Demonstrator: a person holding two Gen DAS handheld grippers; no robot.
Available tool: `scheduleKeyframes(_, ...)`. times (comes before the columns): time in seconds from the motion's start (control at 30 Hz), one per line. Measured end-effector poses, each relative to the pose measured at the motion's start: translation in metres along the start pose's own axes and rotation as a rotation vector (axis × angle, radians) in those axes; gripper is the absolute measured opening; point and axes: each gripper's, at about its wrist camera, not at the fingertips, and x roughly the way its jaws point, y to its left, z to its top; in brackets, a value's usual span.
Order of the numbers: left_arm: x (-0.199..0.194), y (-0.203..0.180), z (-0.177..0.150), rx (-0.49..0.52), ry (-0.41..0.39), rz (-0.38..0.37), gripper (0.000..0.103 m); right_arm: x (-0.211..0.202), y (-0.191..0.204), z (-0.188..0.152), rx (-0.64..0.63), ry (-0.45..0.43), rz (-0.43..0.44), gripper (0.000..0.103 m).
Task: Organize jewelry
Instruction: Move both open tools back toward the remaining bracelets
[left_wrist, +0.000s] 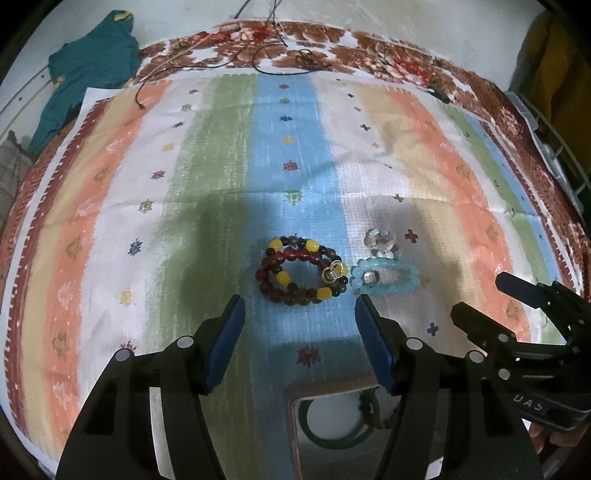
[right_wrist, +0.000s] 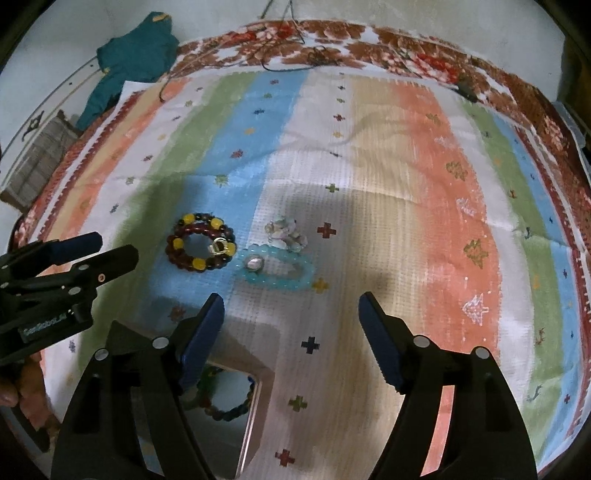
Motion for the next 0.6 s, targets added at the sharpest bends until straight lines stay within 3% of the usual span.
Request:
scheduleKeyframes(0.43,0.032,-0.007,0.018,0.027,0.049,0.004,0.064,0.032,-0.007,0.009,0.016,0.048,-0.003,0.077)
scheduleKeyframes(0.6,0.043,-0.005,0.023,0.017,0.073,-0.016,0.064,0.043,-0.014,0.013,0.059,0.073,0.042,0.077)
